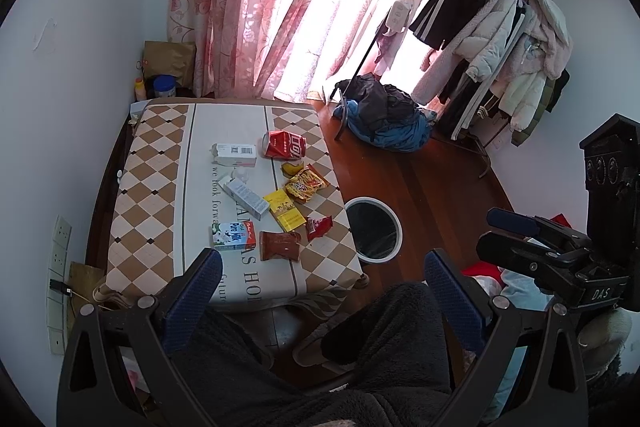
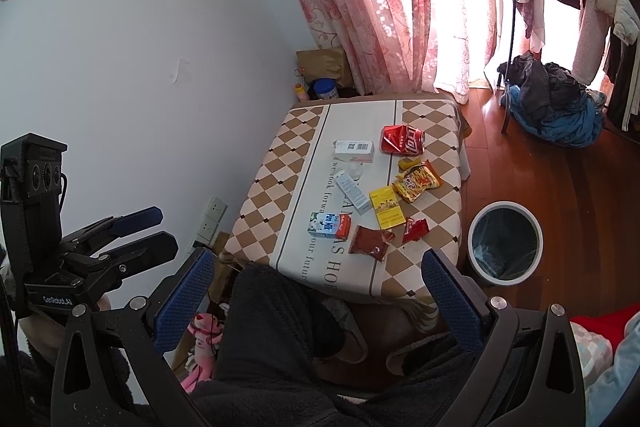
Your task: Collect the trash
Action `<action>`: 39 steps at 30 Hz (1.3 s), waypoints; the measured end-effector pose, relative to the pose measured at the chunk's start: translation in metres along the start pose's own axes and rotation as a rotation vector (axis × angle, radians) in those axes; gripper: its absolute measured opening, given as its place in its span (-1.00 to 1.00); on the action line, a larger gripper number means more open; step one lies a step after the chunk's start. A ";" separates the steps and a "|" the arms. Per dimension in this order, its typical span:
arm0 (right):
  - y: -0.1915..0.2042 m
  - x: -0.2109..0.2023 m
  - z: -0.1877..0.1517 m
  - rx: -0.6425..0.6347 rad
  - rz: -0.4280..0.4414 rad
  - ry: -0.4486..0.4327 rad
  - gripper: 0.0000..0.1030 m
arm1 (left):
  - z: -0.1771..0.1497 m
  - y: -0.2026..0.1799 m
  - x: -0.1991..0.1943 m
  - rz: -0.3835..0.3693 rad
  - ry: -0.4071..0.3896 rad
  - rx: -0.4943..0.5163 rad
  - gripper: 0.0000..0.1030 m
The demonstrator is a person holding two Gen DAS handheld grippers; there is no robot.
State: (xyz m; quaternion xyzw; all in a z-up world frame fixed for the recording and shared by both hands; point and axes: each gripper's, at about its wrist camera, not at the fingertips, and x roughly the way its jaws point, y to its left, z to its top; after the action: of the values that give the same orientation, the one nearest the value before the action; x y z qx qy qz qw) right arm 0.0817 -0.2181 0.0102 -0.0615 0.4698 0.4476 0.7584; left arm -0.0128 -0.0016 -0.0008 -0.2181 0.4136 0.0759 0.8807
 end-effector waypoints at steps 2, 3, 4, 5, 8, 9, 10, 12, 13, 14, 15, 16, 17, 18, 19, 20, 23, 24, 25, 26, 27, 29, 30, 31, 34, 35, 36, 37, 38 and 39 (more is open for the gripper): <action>0.001 0.001 0.000 -0.002 0.000 0.002 1.00 | 0.000 0.000 0.000 0.000 0.000 0.000 1.00; 0.002 0.002 0.001 -0.003 0.000 0.002 1.00 | 0.000 0.000 0.000 0.000 0.000 0.000 1.00; 0.003 0.003 0.002 -0.005 -0.001 0.003 1.00 | 0.000 0.000 0.000 -0.001 0.001 0.000 1.00; 0.003 0.003 0.001 -0.004 -0.001 0.003 1.00 | 0.000 0.000 0.000 -0.001 0.001 0.000 1.00; 0.003 0.003 0.001 0.000 0.001 0.003 1.00 | 0.000 0.001 0.000 -0.002 0.000 -0.001 1.00; 0.004 0.003 0.001 0.000 0.000 0.004 1.00 | 0.000 0.001 0.000 -0.001 0.001 0.000 1.00; 0.004 0.003 0.001 -0.001 0.000 0.004 1.00 | 0.000 0.001 0.000 -0.001 0.001 0.000 1.00; 0.004 0.003 0.000 -0.001 0.001 0.003 1.00 | 0.000 0.000 0.000 -0.004 0.001 -0.001 1.00; 0.004 0.003 0.000 -0.003 -0.001 0.004 1.00 | 0.000 0.000 0.000 -0.005 0.001 -0.001 1.00; 0.003 0.003 0.000 -0.003 0.000 0.003 1.00 | 0.000 0.000 0.001 -0.006 0.001 -0.002 1.00; 0.004 0.003 0.000 -0.004 0.001 0.003 1.00 | 0.001 -0.002 0.001 -0.005 0.000 -0.002 1.00; 0.004 0.003 0.000 -0.005 0.000 0.003 1.00 | 0.001 -0.003 0.001 -0.006 -0.001 -0.002 1.00; 0.004 0.003 0.000 -0.006 0.000 0.002 1.00 | 0.001 -0.003 0.001 -0.006 0.000 -0.003 1.00; 0.004 0.003 0.000 -0.006 0.001 0.001 1.00 | 0.001 -0.003 0.001 -0.007 -0.001 -0.003 1.00; 0.003 0.003 0.000 -0.006 0.001 0.001 1.00 | 0.001 -0.003 0.001 -0.007 -0.001 -0.003 1.00; 0.003 0.003 0.000 -0.008 0.001 0.001 1.00 | 0.001 -0.004 0.002 -0.008 -0.002 -0.003 1.00; 0.004 0.003 0.000 -0.009 0.000 0.001 1.00 | 0.002 -0.005 0.002 -0.010 0.001 -0.003 1.00; 0.004 0.003 0.001 -0.008 0.001 0.001 1.00 | 0.001 -0.005 0.002 -0.009 0.000 -0.003 1.00; 0.004 0.003 0.000 -0.008 0.001 0.001 1.00 | 0.001 -0.005 0.002 -0.010 0.000 -0.003 1.00; 0.004 0.003 0.000 -0.009 0.000 0.001 1.00 | 0.001 -0.006 0.003 -0.012 0.001 -0.003 1.00; 0.004 0.003 0.000 -0.008 0.001 0.000 1.00 | 0.001 -0.008 0.003 -0.012 0.001 -0.004 1.00; 0.004 0.004 0.000 -0.005 0.000 -0.002 1.00 | 0.001 -0.007 0.004 -0.011 0.001 -0.003 1.00; 0.004 0.005 0.001 0.003 -0.007 -0.008 1.00 | 0.000 -0.007 0.004 -0.008 -0.001 -0.002 1.00; 0.002 0.007 0.002 0.017 -0.021 -0.018 1.00 | -0.001 -0.008 0.006 0.004 -0.004 0.001 1.00; -0.009 0.023 0.004 0.080 -0.062 -0.043 1.00 | 0.000 0.001 0.033 0.123 -0.007 -0.009 1.00; -0.015 0.033 0.004 0.112 -0.064 -0.043 1.00 | 0.001 0.005 0.047 0.166 0.001 -0.020 1.00; -0.023 0.044 0.003 0.148 -0.062 -0.036 1.00 | 0.001 0.011 0.061 0.202 0.013 -0.034 1.00; -0.032 0.058 0.001 0.196 -0.061 -0.026 1.00 | 0.001 0.018 0.077 0.240 0.030 -0.054 1.00; -0.045 0.077 -0.002 0.248 -0.066 -0.010 1.00 | 0.000 0.027 0.095 0.275 0.052 -0.080 1.00; -0.054 0.092 -0.004 0.280 -0.072 0.007 1.00 | -0.002 0.038 0.116 0.302 0.080 -0.112 1.00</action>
State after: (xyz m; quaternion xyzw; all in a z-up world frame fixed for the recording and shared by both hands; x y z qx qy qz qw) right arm 0.1338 -0.1953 -0.0800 0.0264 0.5279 0.3497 0.7735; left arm 0.0489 0.0258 -0.1020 -0.2052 0.4715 0.2218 0.8285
